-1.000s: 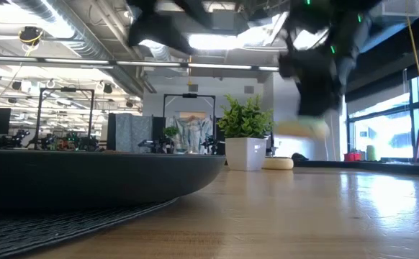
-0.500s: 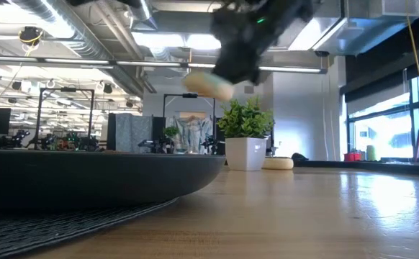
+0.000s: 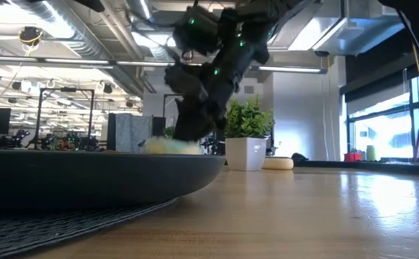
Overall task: Pick & Place donuts
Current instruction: Put the big light green donut on the gray plate
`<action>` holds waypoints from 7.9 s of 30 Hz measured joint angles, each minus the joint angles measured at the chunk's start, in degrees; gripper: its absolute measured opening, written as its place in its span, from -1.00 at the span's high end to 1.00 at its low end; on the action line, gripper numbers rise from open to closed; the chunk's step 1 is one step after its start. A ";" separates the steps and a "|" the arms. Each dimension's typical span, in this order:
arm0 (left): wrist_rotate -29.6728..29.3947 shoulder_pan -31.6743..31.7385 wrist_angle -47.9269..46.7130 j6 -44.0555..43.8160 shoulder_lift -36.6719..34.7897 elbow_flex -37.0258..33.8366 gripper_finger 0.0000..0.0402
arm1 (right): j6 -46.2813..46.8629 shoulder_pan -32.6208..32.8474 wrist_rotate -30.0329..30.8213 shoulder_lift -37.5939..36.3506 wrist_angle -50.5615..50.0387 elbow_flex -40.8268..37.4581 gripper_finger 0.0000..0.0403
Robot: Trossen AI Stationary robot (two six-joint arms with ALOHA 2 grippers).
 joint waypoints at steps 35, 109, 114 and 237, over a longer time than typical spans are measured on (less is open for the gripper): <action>-1.41 7.99 -0.10 4.17 3.60 -0.02 -0.12 | 4.61 1.69 6.21 -15.81 -18.80 -3.79 -0.08; 23.87 8.26 -13.14 -15.00 7.62 -0.06 0.85 | 15.64 5.99 19.78 -59.25 -13.61 -36.30 -0.08; 26.59 0.95 -17.75 -28.63 10.19 -0.07 0.85 | 15.62 5.97 22.41 -59.25 -12.82 -36.30 -0.08; 31.88 0.87 -23.53 -48.73 28.32 -0.04 0.23 | 12.66 5.99 20.63 -59.27 -8.54 -36.30 -0.08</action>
